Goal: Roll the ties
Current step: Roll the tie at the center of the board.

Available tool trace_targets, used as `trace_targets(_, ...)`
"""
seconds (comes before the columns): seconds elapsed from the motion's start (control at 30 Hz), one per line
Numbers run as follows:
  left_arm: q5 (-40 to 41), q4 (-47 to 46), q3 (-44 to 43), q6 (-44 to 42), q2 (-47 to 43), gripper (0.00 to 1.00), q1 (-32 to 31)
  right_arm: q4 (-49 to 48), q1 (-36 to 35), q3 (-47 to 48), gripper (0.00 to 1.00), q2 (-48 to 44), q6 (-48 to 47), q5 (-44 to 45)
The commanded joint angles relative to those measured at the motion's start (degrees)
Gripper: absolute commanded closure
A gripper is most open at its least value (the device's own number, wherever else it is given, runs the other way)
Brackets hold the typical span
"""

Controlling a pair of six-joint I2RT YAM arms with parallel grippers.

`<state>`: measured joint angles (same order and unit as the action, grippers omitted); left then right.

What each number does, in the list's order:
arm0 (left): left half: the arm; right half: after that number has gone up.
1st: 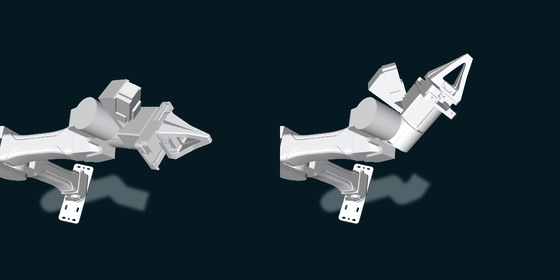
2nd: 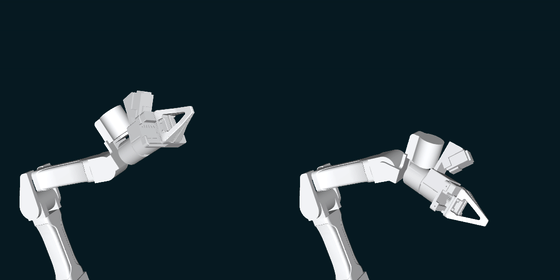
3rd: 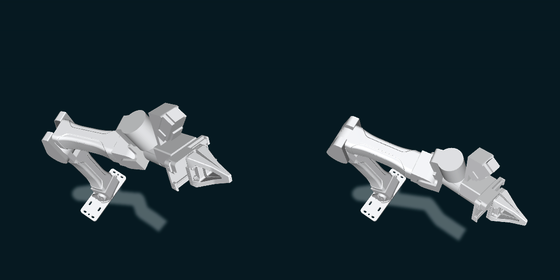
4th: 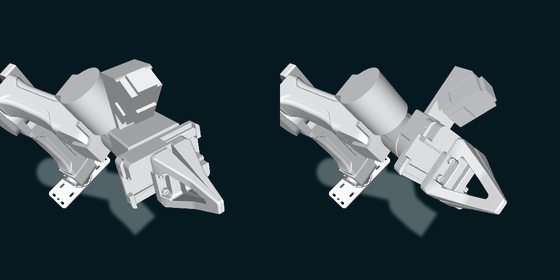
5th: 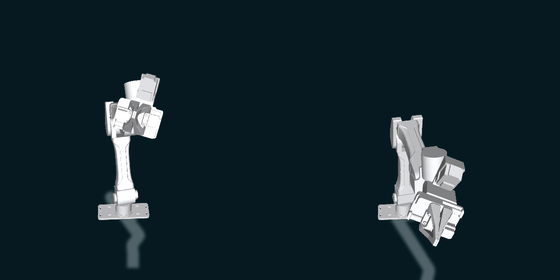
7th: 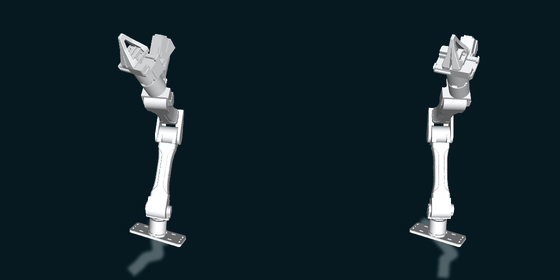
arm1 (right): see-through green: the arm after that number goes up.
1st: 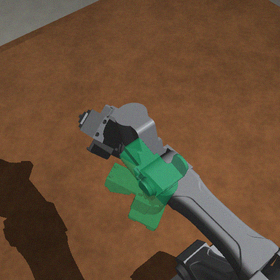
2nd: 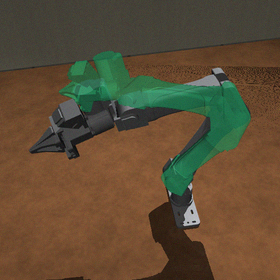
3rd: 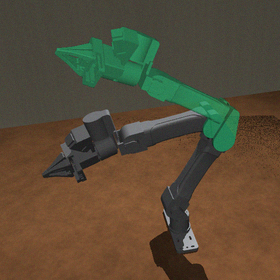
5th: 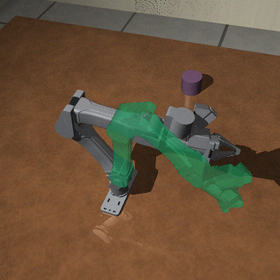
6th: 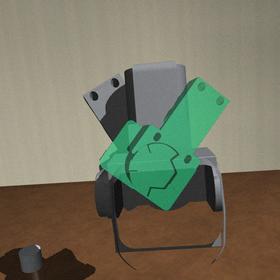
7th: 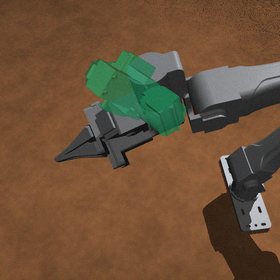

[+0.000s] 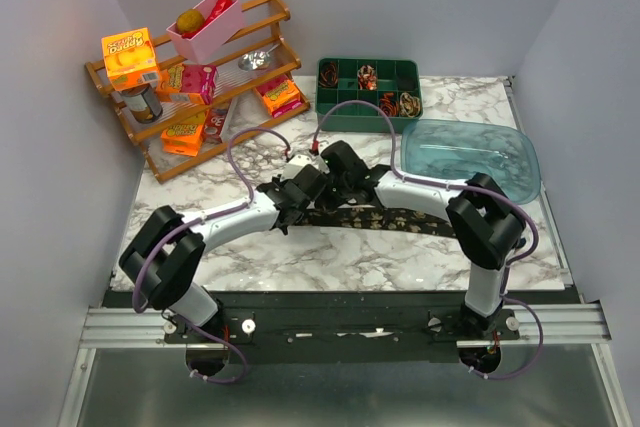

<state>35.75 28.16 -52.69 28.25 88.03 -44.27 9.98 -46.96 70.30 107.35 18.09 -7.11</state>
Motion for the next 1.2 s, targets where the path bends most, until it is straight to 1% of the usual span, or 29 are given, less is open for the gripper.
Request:
trace_targets(0.0, -4.7, -3.0, -1.3, 1.1, 1.1, 1.0, -1.5, 0.6, 0.6, -1.7, 0.99, 0.7, 0.6, 1.8)
trace_targets(0.1, -7.4, -4.5, -1.7, 1.2, 2.1, 0.95, -2.3, 0.1, 0.6, -2.1, 0.99, 0.8, 0.9, 1.3)
trace_targets(0.3, -10.8, -7.3, -0.8, 3.4, 3.8, 0.94, -3.5, -2.9, 1.2, -5.3, 0.99, -1.4, 2.4, 1.1)
trace_targets(0.33, -12.2, -10.1, 1.0, 4.8, 3.6, 0.86, -3.5, -5.0, 1.3, -8.1, 0.99, -3.4, 2.9, 0.4)
trace_targets(0.4, -13.5, -11.7, 2.3, 5.5, 3.4, 0.8, -3.5, -7.7, 1.4, -9.7, 0.99, -5.3, 3.2, -0.2)
trace_targets(0.43, -13.8, -12.7, 2.7, 5.8, 3.2, 0.78, -3.4, -8.8, 1.3, -11.7, 0.99, -6.2, 3.8, -0.5)
trace_targets(0.5, -14.1, -13.6, 3.3, 6.6, 3.4, 0.73, -3.4, -14.7, 1.4, -14.8, 0.99, -9.2, 4.6, -2.1)
trace_targets(0.53, -14.4, -14.1, 3.4, 6.7, 3.5, 0.72, -3.5, -17.0, 1.4, -18.5, 0.99, -10.2, 5.7, -2.5)
trace_targets(0.57, -14.6, -14.4, 3.5, 7.2, 3.6, 0.7, -3.4, -21.6, 1.3, -20.3, 0.99, -11.6, 6.4, -3.3)
trace_targets(0.6, -14.9, -14.8, 3.9, 7.3, 3.5, 0.67, -3.4, -24.1, 1.4, -22.0, 0.99, -14.0, 7.3, -3.5)
trace_targets(0.67, -15.5, -15.9, 4.4, 7.7, 3.2, 0.63, -3.3, -30.1, 1.4, -26.9, 0.99, -16.3, 9.2, -3.9)
trace_targets(0.7, -15.7, -16.3, 4.6, 8.0, 3.1, 0.6, -3.4, -31.7, 1.5, -28.5, 0.99, -17.4, 9.6, -3.8)
trace_targets(0.77, -16.9, -17.4, 5.4, 8.3, 2.8, 0.58, -3.3, -36.1, 1.7, -32.4, 0.99, -20.7, 10.9, -3.9)
trace_targets(0.87, -18.1, -18.8, 6.2, 9.0, 2.4, 0.5, -3.3, -40.4, 2.2, -35.0, 0.99, -23.2, 12.1, -5.6)
trace_targets(0.9, -18.3, -19.1, 6.5, 9.3, 2.3, 0.45, -3.3, -41.3, 2.4, -35.9, 0.99, -23.4, 12.4, -6.3)
trace_targets(1.0, -18.6, -20.2, 7.3, 10.2, 1.5, 0.41, -3.2, -45.2, 2.4, -37.4, 0.99, -23.2, 13.9, -8.6)
trace_targets(1.17, -17.1, -21.6, 9.9, 12.1, -2.5, 0.4, -2.8, -48.8, 2.4, -37.2, 0.99, -20.9, 14.6, -10.8)
